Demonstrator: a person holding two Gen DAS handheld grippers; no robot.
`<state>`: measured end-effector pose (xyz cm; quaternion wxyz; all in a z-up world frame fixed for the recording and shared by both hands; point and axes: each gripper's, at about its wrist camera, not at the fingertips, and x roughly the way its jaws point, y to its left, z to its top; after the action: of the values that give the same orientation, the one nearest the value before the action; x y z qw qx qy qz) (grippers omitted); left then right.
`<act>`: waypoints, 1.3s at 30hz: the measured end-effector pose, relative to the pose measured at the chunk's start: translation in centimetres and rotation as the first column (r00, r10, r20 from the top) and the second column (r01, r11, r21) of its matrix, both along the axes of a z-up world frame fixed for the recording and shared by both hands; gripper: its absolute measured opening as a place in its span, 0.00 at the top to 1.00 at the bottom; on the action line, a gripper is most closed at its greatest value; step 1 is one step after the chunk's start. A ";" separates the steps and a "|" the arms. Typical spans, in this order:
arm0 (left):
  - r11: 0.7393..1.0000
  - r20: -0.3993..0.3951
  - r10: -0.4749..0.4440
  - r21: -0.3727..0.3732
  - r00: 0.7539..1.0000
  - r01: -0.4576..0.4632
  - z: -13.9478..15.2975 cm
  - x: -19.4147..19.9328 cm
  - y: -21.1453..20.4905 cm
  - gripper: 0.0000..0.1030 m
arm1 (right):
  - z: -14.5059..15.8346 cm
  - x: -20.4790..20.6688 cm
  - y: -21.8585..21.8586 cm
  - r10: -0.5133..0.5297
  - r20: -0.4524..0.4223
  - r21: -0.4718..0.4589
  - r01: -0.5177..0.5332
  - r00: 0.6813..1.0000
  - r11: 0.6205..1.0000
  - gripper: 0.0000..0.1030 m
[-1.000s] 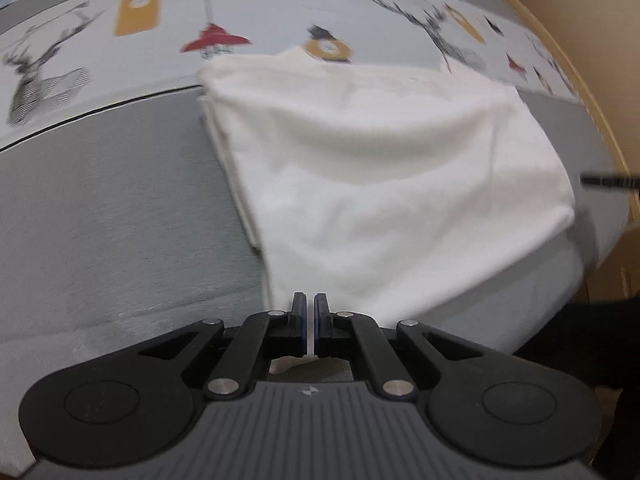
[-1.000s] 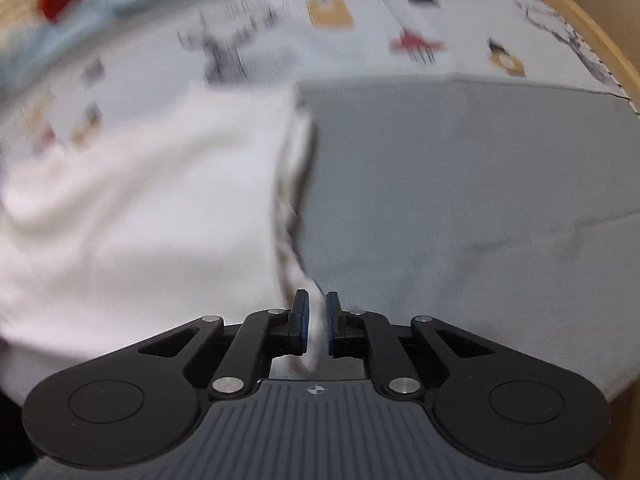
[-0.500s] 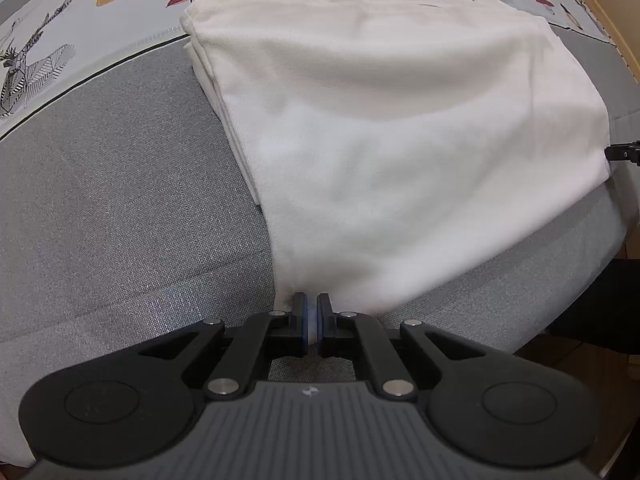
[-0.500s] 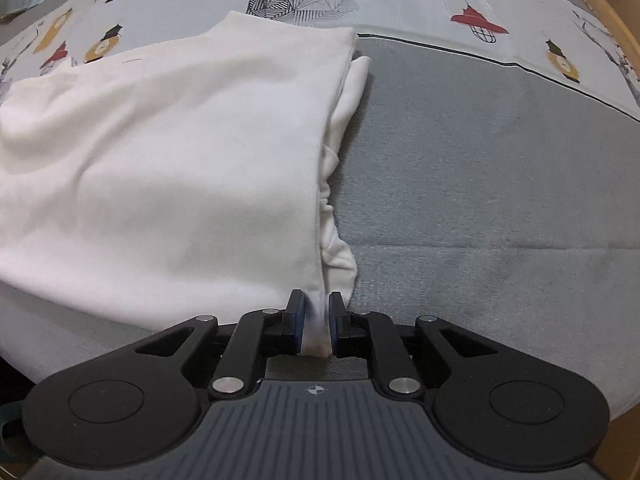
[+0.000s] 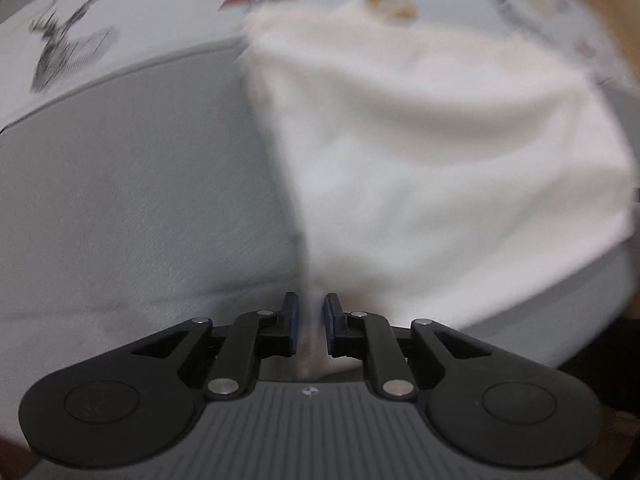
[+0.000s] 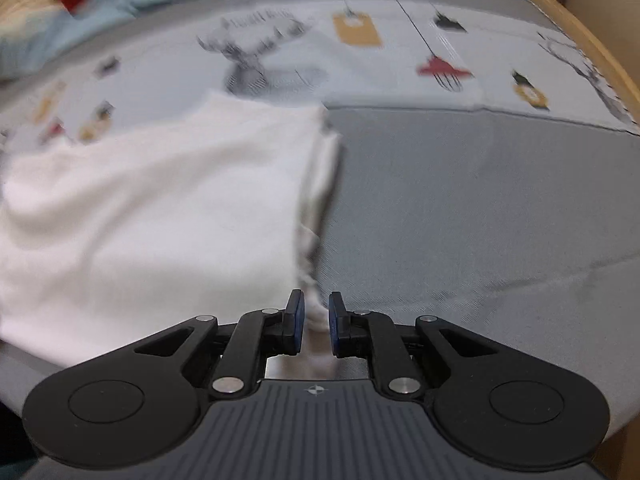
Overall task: Fold small clothes
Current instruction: 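Open both grippers and lift them away from the folded shirt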
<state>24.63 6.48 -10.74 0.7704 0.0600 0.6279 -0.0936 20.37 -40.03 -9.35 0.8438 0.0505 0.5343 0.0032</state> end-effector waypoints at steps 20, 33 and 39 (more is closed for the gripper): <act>0.977 0.564 0.188 -0.195 0.804 -0.092 15.6 -8.0 2.5 0.25 | 9.9 -4.4 1.7 -0.035 0.494 -0.051 0.069 0.869 0.996 0.71; 0.938 0.507 0.334 -0.257 0.794 -0.231 14.1 -8.9 5.7 0.25 | 10.8 -8.3 13.0 -0.021 0.487 0.074 -0.017 0.873 0.997 0.64; 0.938 0.500 0.339 -0.243 0.797 -0.247 13.3 -9.4 7.0 0.25 | 7.8 -7.5 17.8 -0.080 0.378 0.180 0.011 0.923 0.984 0.64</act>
<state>15.24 13.46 2.52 0.9217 -0.0786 0.3799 -0.0043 12.88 -22.19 -1.56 0.9240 0.1351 0.3555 0.0401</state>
